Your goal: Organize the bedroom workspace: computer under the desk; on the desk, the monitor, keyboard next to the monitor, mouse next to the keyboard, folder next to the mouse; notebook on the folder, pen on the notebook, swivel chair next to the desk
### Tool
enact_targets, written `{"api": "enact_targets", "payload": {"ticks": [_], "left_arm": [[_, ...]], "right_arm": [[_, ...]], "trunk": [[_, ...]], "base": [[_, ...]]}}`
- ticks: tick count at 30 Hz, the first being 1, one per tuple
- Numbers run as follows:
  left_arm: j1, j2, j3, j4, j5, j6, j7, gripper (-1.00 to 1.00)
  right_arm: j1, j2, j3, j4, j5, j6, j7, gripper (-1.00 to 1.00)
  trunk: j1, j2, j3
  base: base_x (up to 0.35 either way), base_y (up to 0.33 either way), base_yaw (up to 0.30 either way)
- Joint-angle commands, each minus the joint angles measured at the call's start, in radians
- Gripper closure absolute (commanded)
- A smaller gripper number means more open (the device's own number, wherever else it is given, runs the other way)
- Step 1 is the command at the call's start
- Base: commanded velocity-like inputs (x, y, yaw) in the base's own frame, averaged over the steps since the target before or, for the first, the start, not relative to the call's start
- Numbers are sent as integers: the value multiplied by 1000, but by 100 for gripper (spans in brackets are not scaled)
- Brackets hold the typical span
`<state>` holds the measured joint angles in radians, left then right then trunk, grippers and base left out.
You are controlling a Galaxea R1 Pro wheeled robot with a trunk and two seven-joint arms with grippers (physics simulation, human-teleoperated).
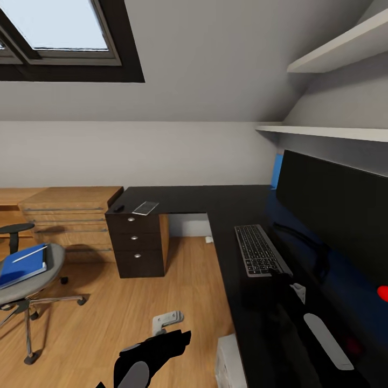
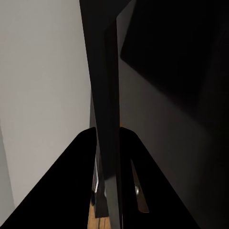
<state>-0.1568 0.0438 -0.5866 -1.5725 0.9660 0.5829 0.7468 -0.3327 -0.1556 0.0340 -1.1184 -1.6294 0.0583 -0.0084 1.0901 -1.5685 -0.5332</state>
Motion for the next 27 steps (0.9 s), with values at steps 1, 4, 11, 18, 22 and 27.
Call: {"api": "enact_targets", "payload": {"ticks": [1, 4, 11, 18, 22, 27], "left_arm": [[-1, 1, -2, -1, 8, 0, 9, -100], [-1, 1, -2, -1, 7, -1, 9, -100], [-1, 1, -1, -1, 9, 0, 9, -100], [-1, 0, -1, 0, 12, 0, 9, -100], [-1, -1, -2, 0, 13, 0, 9, -100], [-1, 0, -2, 0, 13, 0, 8, -100]], "right_arm": [[0, -1, 1, 1, -8, 0, -88, 100], [0, -1, 1, 2, -8, 0, -88, 100], [0, -1, 1, 2, -8, 0, -88, 100], [0, -1, 1, 2, -9, 0, -88, 100], [0, -1, 1, 2, -9, 0, -89, 100], [0, -1, 1, 2, -9, 1, -90, 100]], "trunk": [[0, 0, -1], [0, 0, -1], [0, 0, -1], [0, 0, -1], [0, 0, -1], [0, 0, -1]], "base": [[10, -4, 0], [116, -24, 0], [78, -18, 0], [96, -1, 0], [6, 0, 0], [0, 0, 0]]}}
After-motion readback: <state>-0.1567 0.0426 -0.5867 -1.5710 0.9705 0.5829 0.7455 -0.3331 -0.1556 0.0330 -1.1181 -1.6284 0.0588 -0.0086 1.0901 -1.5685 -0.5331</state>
